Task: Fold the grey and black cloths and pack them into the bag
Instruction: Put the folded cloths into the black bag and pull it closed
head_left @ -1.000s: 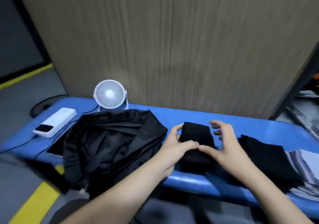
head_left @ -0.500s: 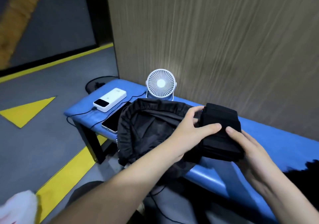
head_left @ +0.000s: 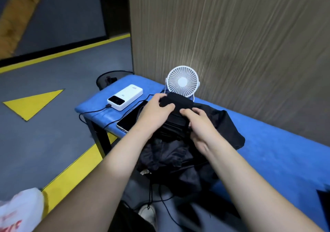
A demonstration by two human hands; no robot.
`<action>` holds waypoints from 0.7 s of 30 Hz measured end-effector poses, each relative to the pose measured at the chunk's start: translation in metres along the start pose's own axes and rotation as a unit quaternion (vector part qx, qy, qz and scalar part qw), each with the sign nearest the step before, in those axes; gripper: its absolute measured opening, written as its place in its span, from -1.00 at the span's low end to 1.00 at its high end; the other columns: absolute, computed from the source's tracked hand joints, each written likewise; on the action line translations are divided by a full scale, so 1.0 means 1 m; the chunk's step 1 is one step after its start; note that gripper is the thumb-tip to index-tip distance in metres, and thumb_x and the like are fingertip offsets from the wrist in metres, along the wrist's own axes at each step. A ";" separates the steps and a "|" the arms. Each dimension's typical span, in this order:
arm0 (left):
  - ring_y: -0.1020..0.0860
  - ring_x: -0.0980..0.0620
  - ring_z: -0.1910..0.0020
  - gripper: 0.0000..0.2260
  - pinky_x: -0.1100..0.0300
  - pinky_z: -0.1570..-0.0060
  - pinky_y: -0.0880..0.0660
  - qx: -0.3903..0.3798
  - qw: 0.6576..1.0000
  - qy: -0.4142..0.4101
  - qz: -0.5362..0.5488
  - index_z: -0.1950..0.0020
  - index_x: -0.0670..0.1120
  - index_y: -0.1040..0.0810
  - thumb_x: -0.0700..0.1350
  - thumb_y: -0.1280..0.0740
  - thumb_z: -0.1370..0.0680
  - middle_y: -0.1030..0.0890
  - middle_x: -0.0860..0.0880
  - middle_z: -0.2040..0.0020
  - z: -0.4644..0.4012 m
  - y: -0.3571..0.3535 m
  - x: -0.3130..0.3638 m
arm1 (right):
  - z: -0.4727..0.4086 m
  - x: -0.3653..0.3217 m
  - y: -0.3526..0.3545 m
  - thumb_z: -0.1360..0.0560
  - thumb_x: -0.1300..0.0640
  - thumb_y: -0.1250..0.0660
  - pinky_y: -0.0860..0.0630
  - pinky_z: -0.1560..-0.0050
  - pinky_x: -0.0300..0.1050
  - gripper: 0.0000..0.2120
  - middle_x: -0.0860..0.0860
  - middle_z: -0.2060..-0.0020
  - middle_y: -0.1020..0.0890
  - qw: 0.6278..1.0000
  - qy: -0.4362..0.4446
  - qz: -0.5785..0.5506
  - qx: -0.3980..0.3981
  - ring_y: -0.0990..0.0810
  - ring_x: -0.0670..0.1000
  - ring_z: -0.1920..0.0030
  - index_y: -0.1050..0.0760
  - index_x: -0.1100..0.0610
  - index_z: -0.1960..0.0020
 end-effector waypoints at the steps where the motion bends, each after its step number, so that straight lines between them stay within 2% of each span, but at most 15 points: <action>1: -0.59 0.04 -0.15 -0.65 0.06 -0.20 -0.51 0.011 0.999 -0.005 -0.053 -0.31 0.11 -0.49 0.02 -0.37 -0.53 -0.61 0.11 -0.20 -0.004 0.003 -0.004 | -0.002 0.004 -0.005 -0.47 0.09 -0.46 -0.58 0.21 -0.14 -0.46 0.08 -0.05 -0.66 1.000 -0.002 0.009 0.007 -0.63 -0.04 0.19 -0.33 0.03 -0.37; 3: -0.52 0.00 -0.25 -0.66 0.09 -0.19 -0.45 0.032 0.991 -0.025 -0.126 -0.34 0.08 -0.48 -0.03 -0.34 -0.56 -0.56 0.07 -0.27 -0.007 0.009 -0.006 | -0.007 0.012 -0.011 -0.47 0.08 -0.46 -0.54 0.30 -0.20 -0.46 0.05 -0.03 -0.64 1.000 -0.002 0.024 0.018 -0.61 -0.07 0.20 -0.32 0.03 -0.37; 5: -0.42 -0.04 -0.34 -0.64 0.06 -0.29 -0.39 0.075 0.981 -0.057 -0.171 -0.36 0.06 -0.48 -0.06 -0.34 -0.55 -0.51 0.01 -0.31 -0.011 0.017 -0.006 | -0.010 0.018 -0.016 -0.43 0.05 -0.48 -0.60 0.22 -0.11 -0.40 0.08 -0.04 -0.65 0.999 -0.007 0.024 0.020 -0.65 0.00 0.14 -0.31 0.05 -0.39; 7: -0.34 -0.09 -0.36 -0.60 0.04 -0.31 -0.35 0.104 0.972 -0.047 -0.205 -0.38 0.07 -0.45 -0.03 -0.35 -0.54 -0.43 -0.03 -0.32 -0.015 0.025 -0.011 | -0.013 0.022 -0.018 -0.42 0.06 -0.48 -0.65 0.12 -0.01 -0.37 0.11 -0.06 -0.65 0.999 -0.014 0.025 0.025 -0.68 0.05 0.07 -0.29 0.06 -0.40; 8: -0.35 -0.10 -0.35 -0.60 0.04 -0.28 -0.36 0.097 0.972 -0.026 -0.213 -0.38 0.07 -0.44 0.00 -0.35 -0.54 -0.41 -0.04 -0.32 -0.019 0.029 -0.017 | -0.013 0.023 -0.018 -0.42 0.07 -0.48 -0.66 0.11 -0.01 -0.37 0.10 -0.07 -0.64 0.999 -0.017 0.031 0.027 -0.68 0.06 0.06 -0.28 0.06 -0.41; 11: -0.51 -0.10 -0.23 -0.64 -0.01 -0.23 -0.46 0.030 0.976 0.034 -0.212 -0.31 0.06 -0.45 0.06 -0.36 -0.53 -0.49 -0.06 -0.27 -0.026 0.032 -0.033 | -0.012 0.025 -0.016 -0.45 0.07 -0.45 -0.54 0.32 -0.19 -0.37 0.05 -0.04 -0.62 0.997 -0.021 0.070 0.038 -0.65 0.00 0.12 -0.25 0.05 -0.43; 15: -0.56 -0.05 -0.17 -0.77 0.00 -0.22 -0.48 0.019 0.978 0.030 -0.208 -0.21 0.04 -0.53 -0.03 -0.37 -0.56 -0.59 0.07 0.00 -0.027 0.032 -0.036 | -0.013 0.029 -0.014 -0.46 0.05 -0.43 -0.47 0.31 -0.20 -0.37 -0.01 -0.04 -0.59 0.993 -0.019 0.108 0.048 -0.62 -0.02 0.09 -0.24 0.05 -0.44; 18: -0.59 -0.04 -0.09 -0.84 0.03 -0.16 -0.51 0.041 0.983 0.009 -0.180 -0.13 0.04 -0.56 -0.14 -0.34 -0.57 -0.54 0.15 0.21 -0.029 0.032 -0.035 | -0.015 0.032 -0.014 -0.43 0.02 -0.45 -0.59 0.12 -0.11 -0.36 -0.04 -0.02 -0.58 0.991 -0.015 0.122 0.053 -0.63 -0.01 0.03 -0.27 0.06 -0.42; 21: -0.57 -0.03 -0.01 -0.82 0.10 0.00 -0.47 0.071 0.985 -0.010 -0.156 -0.13 0.02 -0.56 -0.20 -0.28 -0.59 -0.55 0.09 0.20 -0.032 0.031 -0.035 | -0.017 0.035 -0.011 -0.37 -0.06 -0.50 -0.61 -0.11 -0.01 -0.32 -0.06 -0.07 -0.57 0.989 -0.001 0.142 0.052 -0.62 -0.01 -0.05 -0.31 0.04 -0.39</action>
Point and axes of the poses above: each hand's wrist, its own z-axis away from the middle knuckle, its own y-axis out of the back of the hand, x = y × z, the point moved 4 cm from there along -z, towards the middle knuckle
